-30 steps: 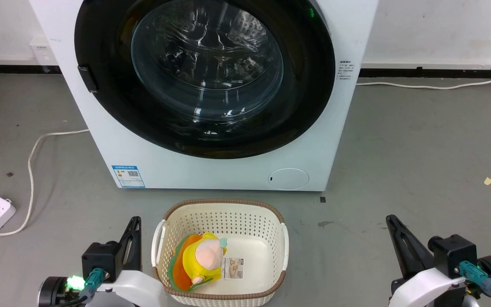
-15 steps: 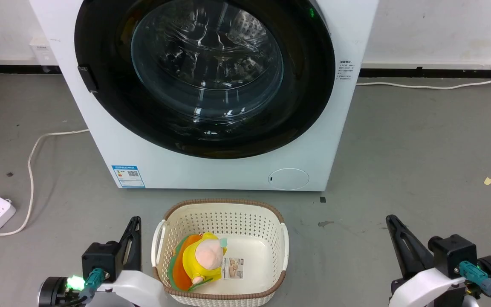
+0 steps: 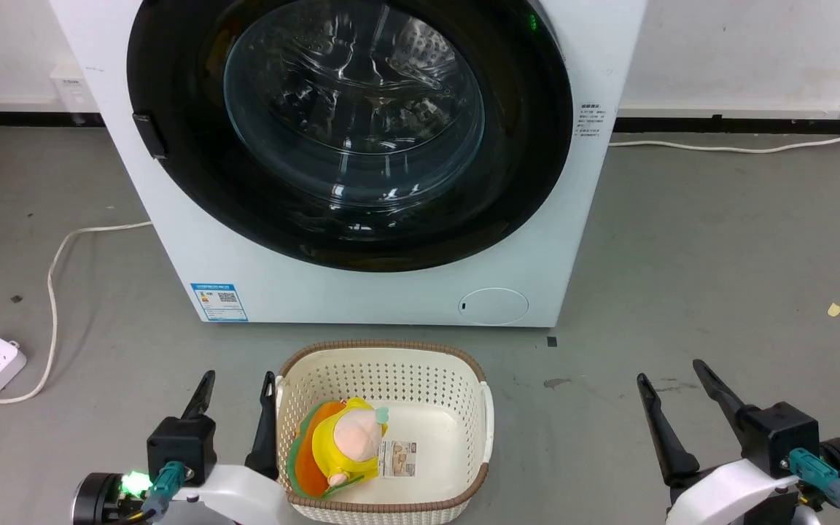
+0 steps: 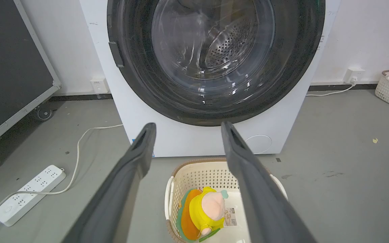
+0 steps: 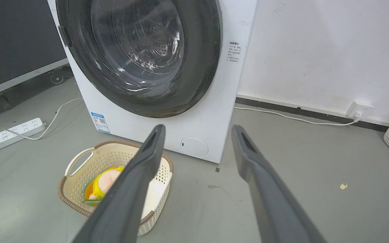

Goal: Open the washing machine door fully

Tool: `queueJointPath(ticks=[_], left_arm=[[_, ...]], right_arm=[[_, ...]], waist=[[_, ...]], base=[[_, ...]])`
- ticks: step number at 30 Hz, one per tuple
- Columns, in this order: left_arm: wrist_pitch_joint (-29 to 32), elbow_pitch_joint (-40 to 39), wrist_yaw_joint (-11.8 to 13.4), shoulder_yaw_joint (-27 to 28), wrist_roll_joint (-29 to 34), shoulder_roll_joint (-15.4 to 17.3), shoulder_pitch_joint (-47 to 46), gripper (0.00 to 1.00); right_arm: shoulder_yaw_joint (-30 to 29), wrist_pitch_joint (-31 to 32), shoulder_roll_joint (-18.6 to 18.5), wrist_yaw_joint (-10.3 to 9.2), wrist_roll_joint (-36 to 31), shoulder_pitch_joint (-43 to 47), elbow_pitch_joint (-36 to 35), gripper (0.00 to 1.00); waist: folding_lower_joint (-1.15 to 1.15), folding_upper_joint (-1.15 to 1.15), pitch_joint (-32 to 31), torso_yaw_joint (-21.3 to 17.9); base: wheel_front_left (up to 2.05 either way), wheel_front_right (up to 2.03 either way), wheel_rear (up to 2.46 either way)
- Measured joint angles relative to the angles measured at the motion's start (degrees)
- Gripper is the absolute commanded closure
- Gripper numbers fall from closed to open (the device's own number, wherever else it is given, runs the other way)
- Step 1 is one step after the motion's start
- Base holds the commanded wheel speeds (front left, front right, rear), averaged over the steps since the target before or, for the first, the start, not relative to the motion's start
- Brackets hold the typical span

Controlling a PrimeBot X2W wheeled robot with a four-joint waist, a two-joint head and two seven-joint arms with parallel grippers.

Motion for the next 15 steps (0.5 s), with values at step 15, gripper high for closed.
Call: queueJointPath(ticks=[15], left_arm=[[-2.33, 0.59, 0.24, -1.67, 0.0, 0.04, -1.44, 0.0]], right_arm=[[-0.12, -2.09, -1.64, 0.0, 2.09, -3.73, 0.09, 0.0]], waist=[[0.0, 0.0, 3.29, 0.52]], base=[[0.0, 0.0, 0.0]])
